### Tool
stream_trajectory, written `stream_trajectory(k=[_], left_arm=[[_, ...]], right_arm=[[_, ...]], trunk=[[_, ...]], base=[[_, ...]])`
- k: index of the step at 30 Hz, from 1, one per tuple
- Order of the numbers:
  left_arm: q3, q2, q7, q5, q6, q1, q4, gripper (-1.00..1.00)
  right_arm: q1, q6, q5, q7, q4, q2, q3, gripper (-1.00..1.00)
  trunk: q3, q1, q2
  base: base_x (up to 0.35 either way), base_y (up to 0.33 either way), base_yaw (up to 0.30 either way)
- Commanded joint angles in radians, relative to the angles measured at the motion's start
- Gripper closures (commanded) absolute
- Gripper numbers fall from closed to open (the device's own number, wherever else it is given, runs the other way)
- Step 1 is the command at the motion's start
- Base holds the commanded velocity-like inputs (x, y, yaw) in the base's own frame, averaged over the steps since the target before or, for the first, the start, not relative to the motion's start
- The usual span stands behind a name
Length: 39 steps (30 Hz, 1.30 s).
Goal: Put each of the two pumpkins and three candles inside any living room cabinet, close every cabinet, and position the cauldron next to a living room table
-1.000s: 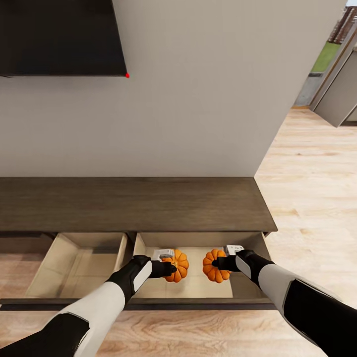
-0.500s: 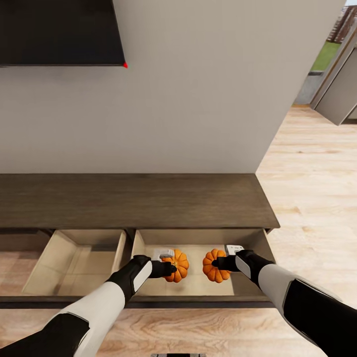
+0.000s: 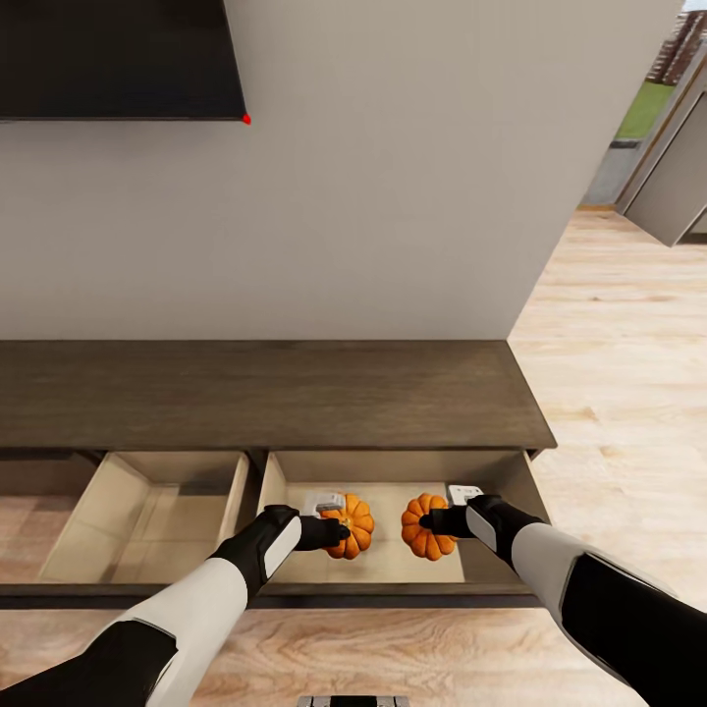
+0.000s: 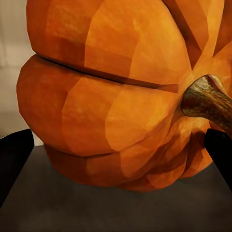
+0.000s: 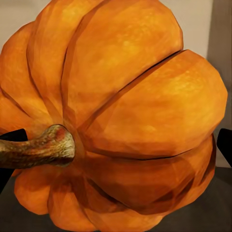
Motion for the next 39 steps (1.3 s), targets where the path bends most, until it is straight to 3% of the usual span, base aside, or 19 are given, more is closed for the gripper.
stream_trajectory(k=[1, 6, 13, 14, 32, 33, 39], left_arm=[[0.0, 0.0, -0.001, 0.001, 0.004, -0.001, -0.001, 1.0], [0.0, 0.0, -0.002, 0.001, 0.004, -0.001, -0.001, 1.0], [0.0, 0.0, -0.002, 0.001, 0.004, -0.001, -0.001, 1.0], [0.0, 0.0, -0.002, 0.001, 0.004, -0.001, -0.001, 1.0], [0.0, 0.0, -0.004, 0.002, 0.004, -0.001, -0.001, 1.0], [0.0, 0.0, -0.004, 0.002, 0.004, -0.001, -0.001, -1.0], [0.0, 0.0, -0.003, 0.002, 0.004, -0.001, -0.001, -1.0]], right_arm=[[-0.001, 0.003, -0.007, 0.003, 0.0, 0.0, 0.007, 1.0], [-0.001, 0.004, -0.006, 0.003, 0.0, 0.0, 0.007, 1.0], [-0.001, 0.005, -0.007, 0.003, 0.0, -0.001, 0.007, 1.0], [-0.001, 0.005, -0.007, 0.002, 0.0, -0.001, 0.007, -1.0], [-0.001, 0.006, -0.007, 0.003, -0.001, -0.002, 0.006, -1.0], [-0.001, 0.006, -0.007, 0.003, -0.001, -0.002, 0.007, -1.0], [-0.001, 0.007, -0.008, 0.003, -0.001, -0.002, 0.007, -1.0]], trunk=[[-0.004, 0.004, -0.008], [-0.019, 0.023, -0.043], [-0.019, 0.023, -0.043], [-0.019, 0.023, -0.043], [-0.019, 0.023, -0.043], [-0.019, 0.023, -0.043], [-0.019, 0.023, -0.043]], base=[[0.0, 0.0, 0.0], [0.0, 0.0, 0.0], [0.0, 0.0, 0.0], [0.0, 0.0, 0.0], [0.0, 0.0, 0.0], [0.0, 0.0, 0.0], [0.0, 0.0, 0.0]])
